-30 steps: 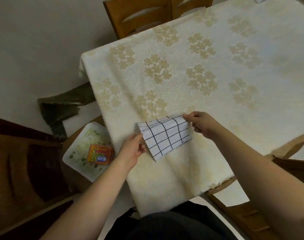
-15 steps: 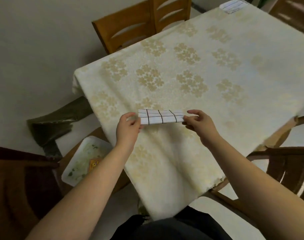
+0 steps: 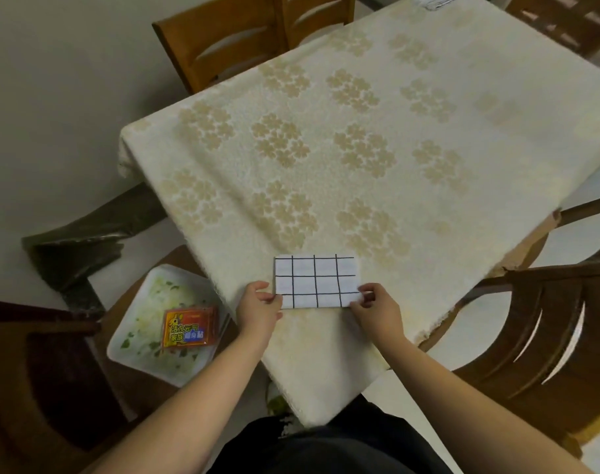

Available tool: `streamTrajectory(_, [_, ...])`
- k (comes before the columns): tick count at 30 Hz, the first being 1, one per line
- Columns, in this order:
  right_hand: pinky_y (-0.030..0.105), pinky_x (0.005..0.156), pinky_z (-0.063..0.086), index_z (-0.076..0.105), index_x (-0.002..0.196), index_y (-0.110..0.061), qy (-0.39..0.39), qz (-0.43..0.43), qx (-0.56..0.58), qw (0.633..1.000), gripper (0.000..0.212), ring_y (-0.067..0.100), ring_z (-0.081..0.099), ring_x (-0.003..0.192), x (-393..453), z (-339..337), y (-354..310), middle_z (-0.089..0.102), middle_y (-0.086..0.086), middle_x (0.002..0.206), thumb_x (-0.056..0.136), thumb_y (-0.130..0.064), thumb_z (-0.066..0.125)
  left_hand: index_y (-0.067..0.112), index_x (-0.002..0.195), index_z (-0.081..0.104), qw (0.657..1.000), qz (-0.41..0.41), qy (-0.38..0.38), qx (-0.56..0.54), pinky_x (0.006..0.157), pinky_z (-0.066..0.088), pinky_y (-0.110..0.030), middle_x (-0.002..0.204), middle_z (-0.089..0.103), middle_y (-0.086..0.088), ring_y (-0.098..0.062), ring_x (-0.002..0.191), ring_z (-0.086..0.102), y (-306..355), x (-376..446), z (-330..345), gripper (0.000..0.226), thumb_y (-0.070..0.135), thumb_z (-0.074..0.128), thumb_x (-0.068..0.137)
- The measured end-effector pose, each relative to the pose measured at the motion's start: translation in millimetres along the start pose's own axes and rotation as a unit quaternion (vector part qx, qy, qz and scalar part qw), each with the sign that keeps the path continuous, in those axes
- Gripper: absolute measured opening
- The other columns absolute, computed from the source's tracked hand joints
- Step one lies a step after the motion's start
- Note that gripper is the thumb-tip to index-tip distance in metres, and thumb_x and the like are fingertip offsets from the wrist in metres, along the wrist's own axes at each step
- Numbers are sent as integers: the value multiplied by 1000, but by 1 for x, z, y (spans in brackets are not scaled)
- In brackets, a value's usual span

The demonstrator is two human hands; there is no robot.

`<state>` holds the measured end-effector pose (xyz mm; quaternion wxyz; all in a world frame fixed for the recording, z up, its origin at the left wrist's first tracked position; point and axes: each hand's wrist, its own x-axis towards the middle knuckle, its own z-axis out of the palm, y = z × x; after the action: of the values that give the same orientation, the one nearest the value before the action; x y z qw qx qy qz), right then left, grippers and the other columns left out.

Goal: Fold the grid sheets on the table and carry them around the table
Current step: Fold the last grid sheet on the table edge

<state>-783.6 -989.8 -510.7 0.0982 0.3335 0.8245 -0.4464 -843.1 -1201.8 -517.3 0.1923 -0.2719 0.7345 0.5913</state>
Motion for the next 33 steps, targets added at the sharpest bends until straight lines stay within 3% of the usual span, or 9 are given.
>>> streamTrajectory(6, [26,59,41,53,123,-17,21,14,-56,998,38,14,56,79,2,-3,0,61,-8,94,89,-30,64,13,115,55,997,16,17,76,61,56,-27,90,63,-2,-17,77,65,3,6,1,32,8,69,87])
streamTrajectory(9, [36,83,44,52,127,-20,57,-9,-138,989,39,21,58,98,7,-2,-3,61,0,116,91,-32,60,15,113,56,992,29,24,119,62,57,-28,86,63,1,-17,75,65,1,8,2,31,9,70,87])
streamTrajectory(11, [42,97,36,52,130,-17,112,-114,-200,967,42,27,54,112,10,2,-2,57,5,124,91,-30,59,16,111,57,989,36,31,137,67,59,-34,84,63,2,-16,74,65,-1,9,4,29,10,70,86])
streamTrajectory(13, [45,109,27,52,131,-13,132,-271,-257,918,45,28,51,120,14,8,1,56,9,129,90,-31,53,16,109,58,988,39,37,143,69,60,-37,82,64,1,-15,72,64,-2,10,5,28,11,71,86])
streamTrajectory(16, [40,119,15,48,139,-7,51,-388,-308,867,54,29,46,134,22,26,0,51,12,141,92,-33,45,17,105,58,987,43,44,147,66,59,-36,82,64,0,-16,69,63,-4,12,6,25,12,72,85])
streamTrajectory(22, [40,121,17,34,151,-15,-36,-373,-336,864,60,26,30,145,34,57,-5,33,9,156,100,-46,36,19,95,60,985,42,62,158,62,58,-34,82,66,-1,-16,67,64,-8,16,9,19,16,74,83])
streamTrajectory(27, [42,119,7,27,153,-20,-27,-338,-347,875,61,25,17,149,36,61,6,21,5,161,100,-50,32,19,92,61,985,41,61,155,56,56,-30,86,67,-2,-20,73,67,-10,18,9,15,20,74,84])
streamTrajectory(31, [43,120,2,19,155,-24,-18,-333,-355,874,61,23,6,151,38,62,14,10,3,163,101,-51,29,21,92,61,981,44,67,177,67,58,-38,85,68,2,-19,74,67,-10,17,9,14,24,73,85])
streamTrajectory(33, [44,120,2,18,156,-24,-16,-333,-354,874,62,23,4,151,39,62,15,9,3,164,101,-51,28,20,94,60,976,57,73,195,66,53,-30,82,64,6,-19,78,65,-7,14,10,15,23,72,86])
